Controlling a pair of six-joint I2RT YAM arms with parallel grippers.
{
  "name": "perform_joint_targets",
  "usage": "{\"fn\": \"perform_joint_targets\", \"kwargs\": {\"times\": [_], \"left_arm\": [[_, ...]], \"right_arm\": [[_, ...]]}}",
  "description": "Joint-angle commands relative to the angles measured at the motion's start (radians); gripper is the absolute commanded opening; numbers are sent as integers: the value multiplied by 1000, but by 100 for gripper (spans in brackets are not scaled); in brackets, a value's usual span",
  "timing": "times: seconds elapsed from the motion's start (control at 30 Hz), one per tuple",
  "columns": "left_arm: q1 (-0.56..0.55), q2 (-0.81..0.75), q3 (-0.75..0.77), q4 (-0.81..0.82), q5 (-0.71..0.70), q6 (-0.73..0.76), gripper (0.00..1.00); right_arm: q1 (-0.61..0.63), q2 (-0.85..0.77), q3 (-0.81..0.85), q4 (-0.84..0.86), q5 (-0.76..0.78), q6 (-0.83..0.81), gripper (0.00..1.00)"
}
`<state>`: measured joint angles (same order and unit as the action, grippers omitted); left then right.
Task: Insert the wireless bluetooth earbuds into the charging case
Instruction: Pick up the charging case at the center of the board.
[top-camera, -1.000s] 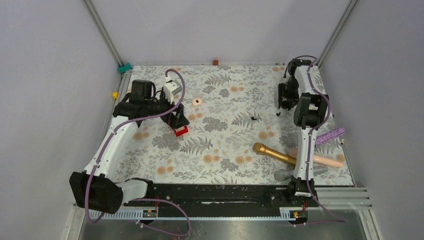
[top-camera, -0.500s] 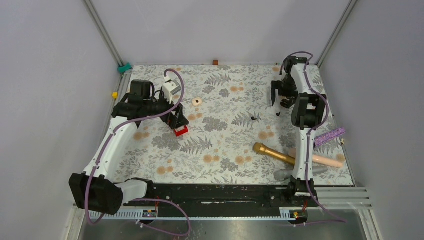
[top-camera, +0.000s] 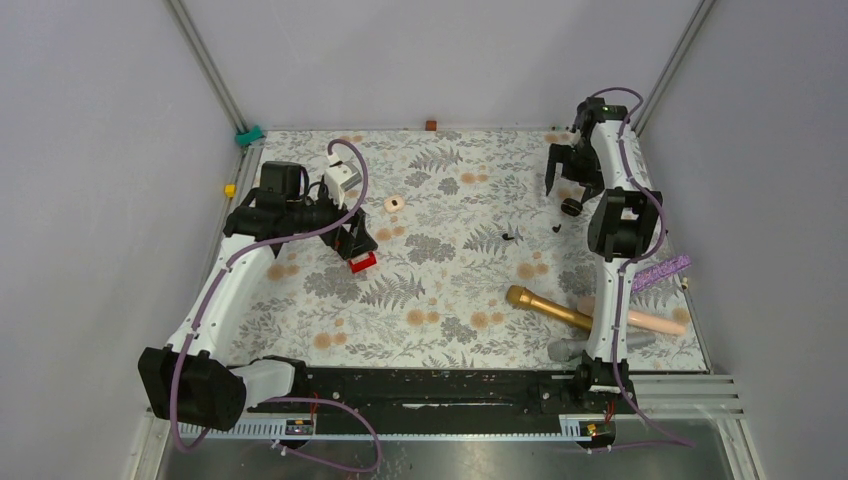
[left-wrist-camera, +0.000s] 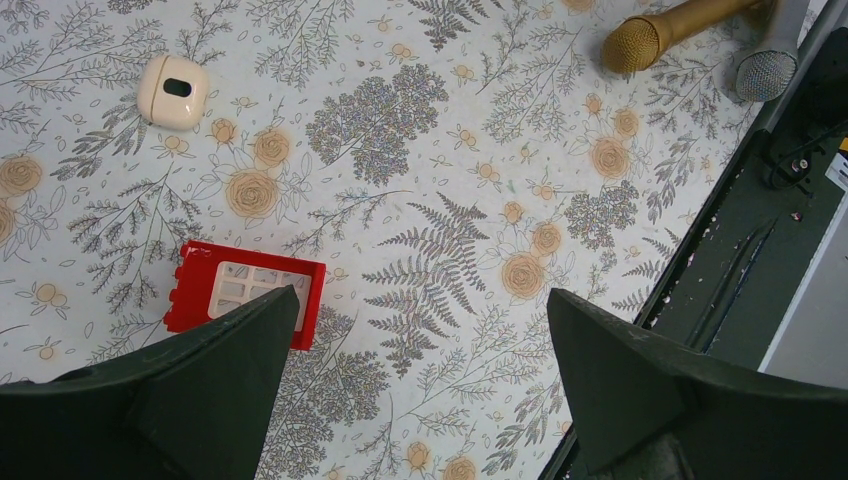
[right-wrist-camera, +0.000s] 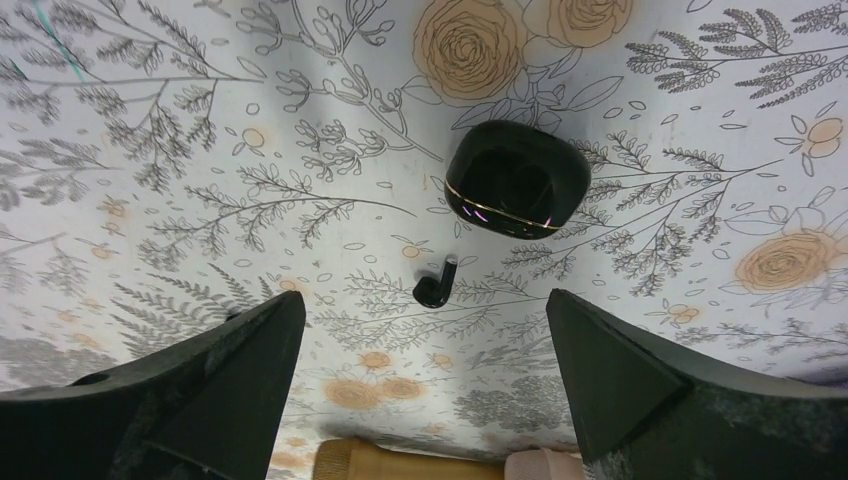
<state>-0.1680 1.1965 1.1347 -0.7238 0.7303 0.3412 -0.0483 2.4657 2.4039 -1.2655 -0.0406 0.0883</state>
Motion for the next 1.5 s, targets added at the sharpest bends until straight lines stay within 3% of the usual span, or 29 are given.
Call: {"fn": "perform_joint_targets", "kwargs": {"times": [0.0,0.4,1.3,1.37,1.47], "left_arm": [[7,-26,0,42,29,13,98],[8,-13,-6,53,15,13,99],[7,-8,-9,55,38,13,99],[8,-9,-10,55,37,13,99],[8,-12,-10,55,38,15,99]], "right_arm": [[-45,-3,5,22,-79,113,100],[-62,49,-24,46,-115,252,99],[-79,83,16,45,35,348,99],[-79,82,10,63,36,361,97],[-79,82,-9,90,17,370,86]]}}
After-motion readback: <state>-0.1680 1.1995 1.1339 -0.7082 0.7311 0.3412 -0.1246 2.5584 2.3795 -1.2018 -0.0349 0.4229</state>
